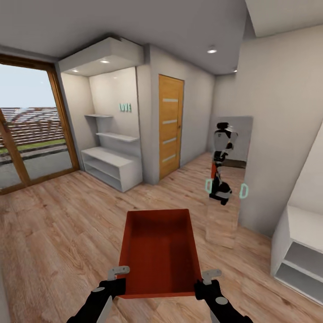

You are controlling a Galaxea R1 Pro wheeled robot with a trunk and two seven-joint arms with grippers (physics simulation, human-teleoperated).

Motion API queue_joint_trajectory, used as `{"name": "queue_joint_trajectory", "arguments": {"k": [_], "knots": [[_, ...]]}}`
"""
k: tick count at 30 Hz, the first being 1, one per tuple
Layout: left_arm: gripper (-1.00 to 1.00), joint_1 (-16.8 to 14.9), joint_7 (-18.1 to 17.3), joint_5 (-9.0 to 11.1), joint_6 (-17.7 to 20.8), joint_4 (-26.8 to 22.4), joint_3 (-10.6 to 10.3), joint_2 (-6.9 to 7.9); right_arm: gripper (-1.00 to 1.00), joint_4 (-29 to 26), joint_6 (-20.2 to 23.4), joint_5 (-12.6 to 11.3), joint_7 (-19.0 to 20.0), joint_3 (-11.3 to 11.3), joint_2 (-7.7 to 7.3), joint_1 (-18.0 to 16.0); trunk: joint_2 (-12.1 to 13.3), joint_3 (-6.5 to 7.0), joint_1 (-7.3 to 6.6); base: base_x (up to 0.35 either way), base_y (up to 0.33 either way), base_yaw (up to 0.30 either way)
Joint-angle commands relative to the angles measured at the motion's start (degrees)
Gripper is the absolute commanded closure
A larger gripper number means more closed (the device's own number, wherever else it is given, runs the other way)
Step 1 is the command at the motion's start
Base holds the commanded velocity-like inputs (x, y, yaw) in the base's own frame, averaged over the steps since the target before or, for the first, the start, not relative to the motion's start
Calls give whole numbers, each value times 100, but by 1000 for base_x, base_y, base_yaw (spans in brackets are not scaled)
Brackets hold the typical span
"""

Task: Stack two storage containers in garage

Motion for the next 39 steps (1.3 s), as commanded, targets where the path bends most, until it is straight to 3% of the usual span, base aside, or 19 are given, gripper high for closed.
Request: {"name": "queue_joint_trajectory", "arguments": {"k": [1,26,39], "knots": [[100,5,47,-89,-173,-16,-12,-7,100,17,-13,-63,-21,-28,175,-8,-4,-3,5,327,0,251],[100,5,47,-89,-173,-16,-12,-15,100,17,-13,-63,-21,-25,175,-8,-4,-3,5,327,0,249],[100,5,47,-89,-172,-16,-12,-16,100,18,-13,-63,-21,-30,175,-8,-4,-3,5,327,0,25]]}}
